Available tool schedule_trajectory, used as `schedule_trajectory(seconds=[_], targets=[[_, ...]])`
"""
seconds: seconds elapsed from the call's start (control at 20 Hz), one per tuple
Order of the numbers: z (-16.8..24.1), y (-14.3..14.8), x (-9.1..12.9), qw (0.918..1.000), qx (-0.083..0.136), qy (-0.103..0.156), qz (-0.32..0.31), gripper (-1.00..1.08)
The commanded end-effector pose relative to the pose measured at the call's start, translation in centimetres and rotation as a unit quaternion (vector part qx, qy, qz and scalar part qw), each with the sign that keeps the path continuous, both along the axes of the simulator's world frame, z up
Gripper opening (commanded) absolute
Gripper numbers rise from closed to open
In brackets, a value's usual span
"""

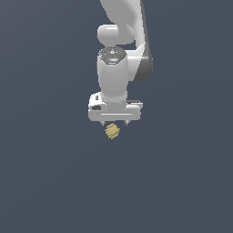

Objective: Pick up the object and move it to a goal position.

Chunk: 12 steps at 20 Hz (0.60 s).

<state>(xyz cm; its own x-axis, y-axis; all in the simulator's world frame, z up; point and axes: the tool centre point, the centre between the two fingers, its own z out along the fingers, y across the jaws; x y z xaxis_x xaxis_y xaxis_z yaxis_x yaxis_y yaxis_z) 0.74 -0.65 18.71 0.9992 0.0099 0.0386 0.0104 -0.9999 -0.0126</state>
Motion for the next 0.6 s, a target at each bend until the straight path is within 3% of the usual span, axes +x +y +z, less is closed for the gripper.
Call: schedule_trajectory(seconds=[0.0,0.55], targets=[[0.0,0.0,0.0,1.0000,0.000,0.000,0.000,1.00],[1.3,-3.4,0.5,0.9997,-0.017,-0.009,-0.014,1.00]])
